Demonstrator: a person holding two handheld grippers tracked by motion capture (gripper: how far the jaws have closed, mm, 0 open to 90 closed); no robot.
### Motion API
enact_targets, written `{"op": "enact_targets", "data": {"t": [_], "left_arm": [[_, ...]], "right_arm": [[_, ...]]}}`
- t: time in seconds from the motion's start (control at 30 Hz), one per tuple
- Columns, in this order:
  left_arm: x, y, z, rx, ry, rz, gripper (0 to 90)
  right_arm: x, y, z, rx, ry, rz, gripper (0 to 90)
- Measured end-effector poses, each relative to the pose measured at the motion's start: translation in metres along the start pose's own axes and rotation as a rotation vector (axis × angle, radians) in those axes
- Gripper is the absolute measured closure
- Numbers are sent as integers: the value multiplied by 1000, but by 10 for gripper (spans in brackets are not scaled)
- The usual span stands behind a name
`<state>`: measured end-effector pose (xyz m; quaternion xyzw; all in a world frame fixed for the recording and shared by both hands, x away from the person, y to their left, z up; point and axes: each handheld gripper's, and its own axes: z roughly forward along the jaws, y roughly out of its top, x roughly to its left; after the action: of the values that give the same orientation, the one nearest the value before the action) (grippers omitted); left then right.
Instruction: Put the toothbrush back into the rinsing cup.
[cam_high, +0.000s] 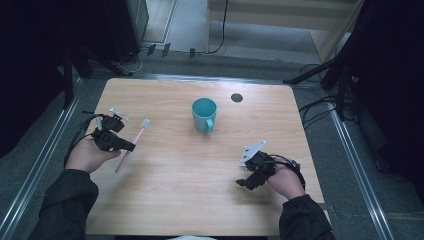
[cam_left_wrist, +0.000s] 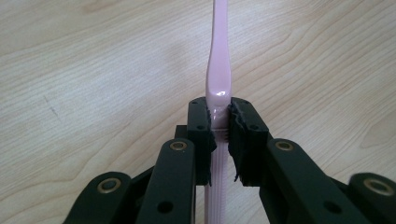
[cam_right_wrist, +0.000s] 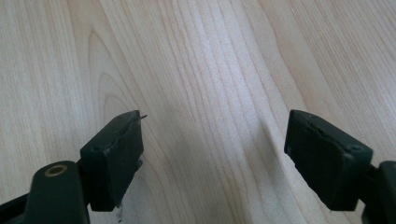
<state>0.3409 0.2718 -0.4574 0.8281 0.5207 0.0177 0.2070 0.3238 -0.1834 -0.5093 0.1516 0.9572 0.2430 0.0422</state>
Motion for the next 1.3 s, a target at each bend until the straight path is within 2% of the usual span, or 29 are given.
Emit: {"op": "enact_targets", "data": {"t": [0.27, 0.6, 0.9, 1.0, 1.3], "left_arm": [[-4, 1, -7, -87, -3, 7, 788], [-12, 2, -13, -165, 2, 41, 788], [-18, 2, -14, -253, -13, 29, 788], [-22, 3, -14, -284, -10, 40, 788], [-28, 5, -14, -330, -12, 45, 787]], "right_arm": [[0, 0, 0, 1, 0, 1, 193], [0, 0, -1, -13, -4, -3, 193], [0, 0, 0, -10, -1, -6, 193], [0, 0, -1, -10, -2, -5, 193], [0, 0, -1, -13, -1, -4, 193]]}}
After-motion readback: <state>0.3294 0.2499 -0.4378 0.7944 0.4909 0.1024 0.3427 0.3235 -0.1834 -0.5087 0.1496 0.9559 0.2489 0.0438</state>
